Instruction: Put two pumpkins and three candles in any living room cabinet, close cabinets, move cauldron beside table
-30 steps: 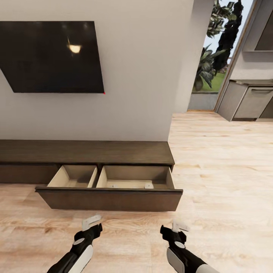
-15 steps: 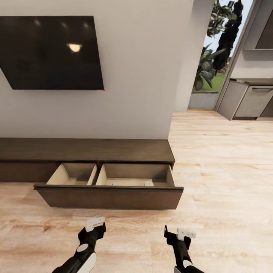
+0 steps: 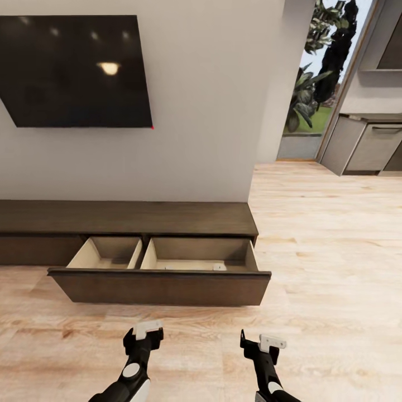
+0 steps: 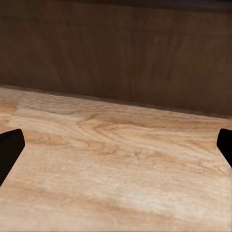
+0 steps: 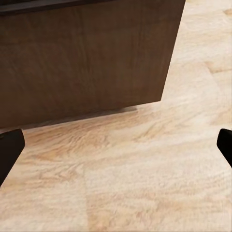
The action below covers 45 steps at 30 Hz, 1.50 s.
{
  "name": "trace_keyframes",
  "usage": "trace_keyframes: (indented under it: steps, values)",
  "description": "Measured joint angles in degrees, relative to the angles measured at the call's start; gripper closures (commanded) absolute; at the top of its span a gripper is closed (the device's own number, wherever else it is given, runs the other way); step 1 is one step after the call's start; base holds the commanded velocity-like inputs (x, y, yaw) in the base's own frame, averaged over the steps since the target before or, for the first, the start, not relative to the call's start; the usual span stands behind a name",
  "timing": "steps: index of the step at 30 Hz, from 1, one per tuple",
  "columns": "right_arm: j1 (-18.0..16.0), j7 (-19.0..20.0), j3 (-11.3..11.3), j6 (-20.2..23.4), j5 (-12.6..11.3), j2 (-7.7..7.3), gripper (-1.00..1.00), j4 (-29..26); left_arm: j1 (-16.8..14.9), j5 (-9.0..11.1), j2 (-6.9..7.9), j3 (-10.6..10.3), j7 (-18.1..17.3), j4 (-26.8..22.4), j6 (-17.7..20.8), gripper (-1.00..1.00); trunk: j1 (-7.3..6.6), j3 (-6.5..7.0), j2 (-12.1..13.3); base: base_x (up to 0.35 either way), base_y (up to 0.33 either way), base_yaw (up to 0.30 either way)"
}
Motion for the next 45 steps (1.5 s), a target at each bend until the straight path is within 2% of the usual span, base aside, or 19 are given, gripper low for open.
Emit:
trace_keyframes:
  steps: [4, 6, 7, 9, 11, 13, 17, 24, 45]
  values:
    - [0.0, 0.0, 0.0, 0.0, 0.1, 0.32, -1.00, -1.0, 0.0, -0.7, -0.09, -0.1, 0.0, 0.0, -0.3, -1.00, 0.88, -0.72, -1.6, 0.000, 0.000, 0.000]
    - [-0.1, -0.1, 0.1, 0.0, 0.3, 0.66, -1.00, -1.7, 0.0, -3.2, -0.16, -0.1, 0.0, -0.2, -0.4, -1.00, 1.32, -1.08, -2.4, 0.000, 0.000, 0.000]
    - [-0.1, -0.3, 0.1, 0.1, 1.3, 0.79, -1.00, -2.2, 0.0, -5.3, -0.35, -0.1, 0.0, -0.3, -0.4, -1.00, 1.54, -1.26, -2.8, 0.000, 0.000, 0.000]
    - [-0.3, -0.6, 0.0, 0.1, 3.5, 1.08, -1.00, -2.6, 0.0, -7.0, -0.81, -0.1, 0.0, -0.4, -0.4, -1.00, 1.98, -1.62, -3.6, 0.000, 0.000, 0.000]
    - [-0.4, -1.3, 0.0, 0.1, 5.4, 1.41, -1.00, -2.8, 0.0, -7.7, -1.04, 0.0, 0.0, -0.5, -0.4, -1.00, 2.42, -1.98, -4.4, 0.000, 0.000, 0.000]
    - [-0.5, -2.5, 0.0, 0.1, 8.5, 2.02, -1.00, -3.1, 0.0, -8.1, -1.18, 0.0, 0.0, -0.7, -0.4, -1.00, 2.86, -2.33, -5.2, 0.000, 0.000, 0.000]
    - [-0.6, -3.2, 0.0, 0.2, 11.7, 2.42, -1.00, -4.5, 0.0, -8.3, -1.28, 0.0, 0.1, -1.0, -0.4, -1.00, 3.73, -3.05, -6.8, 0.000, 0.000, 0.000]
    - [-0.6, -3.3, 0.0, 0.4, 12.5, 2.46, -1.00, -4.8, 0.0, -8.3, -1.25, 0.1, 0.1, -1.3, -0.4, -1.00, 5.27, -4.31, -9.6, 0.000, 0.000, 0.000]
    - [-0.6, -3.1, -0.3, 0.5, 11.9, 2.43, -1.00, -4.9, 0.0, -8.1, -0.89, 0.4, 0.0, -1.3, 0.0, -1.00, 9.89, -8.08, -18.0, 0.000, 0.000, 0.000]
